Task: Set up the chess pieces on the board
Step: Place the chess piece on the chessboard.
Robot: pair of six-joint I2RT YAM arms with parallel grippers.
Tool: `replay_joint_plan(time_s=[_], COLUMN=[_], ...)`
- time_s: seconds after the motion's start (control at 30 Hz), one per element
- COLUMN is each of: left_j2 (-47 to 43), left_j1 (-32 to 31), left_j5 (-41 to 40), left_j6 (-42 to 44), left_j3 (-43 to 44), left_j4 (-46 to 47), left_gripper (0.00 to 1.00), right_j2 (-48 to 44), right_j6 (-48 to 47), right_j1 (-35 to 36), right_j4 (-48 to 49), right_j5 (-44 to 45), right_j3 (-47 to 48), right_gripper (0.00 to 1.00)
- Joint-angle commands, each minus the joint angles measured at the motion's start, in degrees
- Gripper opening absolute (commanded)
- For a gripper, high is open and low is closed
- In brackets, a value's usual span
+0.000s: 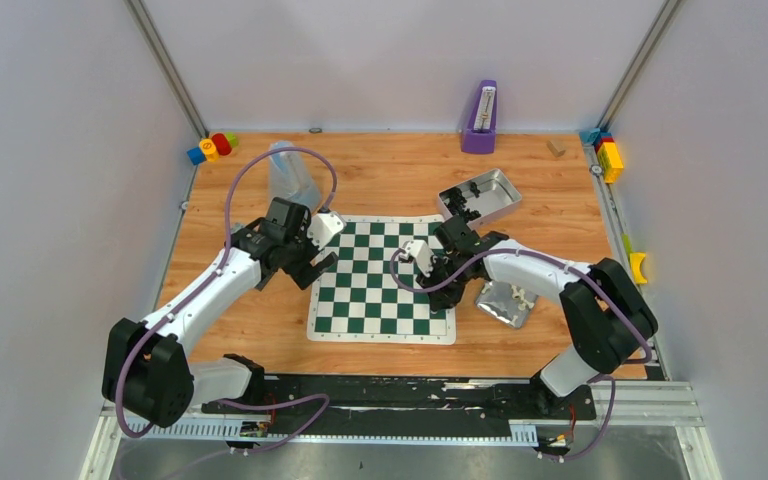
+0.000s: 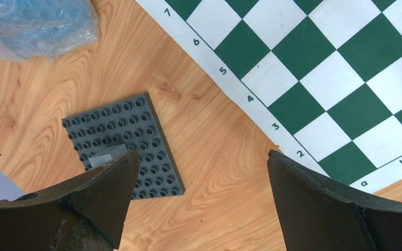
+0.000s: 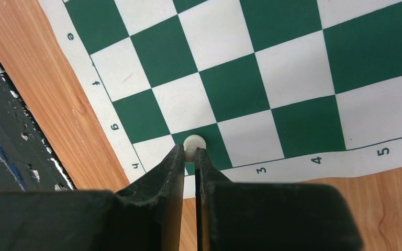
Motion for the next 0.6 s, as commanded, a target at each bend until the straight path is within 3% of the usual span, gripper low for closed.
replay_joint_plan(time_s=[0.0,0.33,0.4,0.57], left_j2=[-1.3,-1.4,-1.5,-1.2], left_j1=[0.4,0.4,0.4,0.4], left_j5=[0.1,0.2,0.2,0.3], left_j6=[-1.1,-1.0,-1.0,-0.9], left_j3=[0.5,0.6,0.5,0.6], left_j4=[1.2,0.9,0.9,0.9], left_gripper=[1.00,1.00,1.00,1.00], right_j2=[0.2,0.5,0.8,-0.6], right_j6=[-1.0,-0.9,-0.6,0.5], right_j1=[0.3,0.3,0.3,0.1], right_j4=[2.5,2.5,2.1,1.2], right_j5=[2.0,3.1,2.8,3.1], right_j3=[-0.5,-1.4,-1.3,-0.8], right_gripper=[0.02,0.05,0.13,0.49])
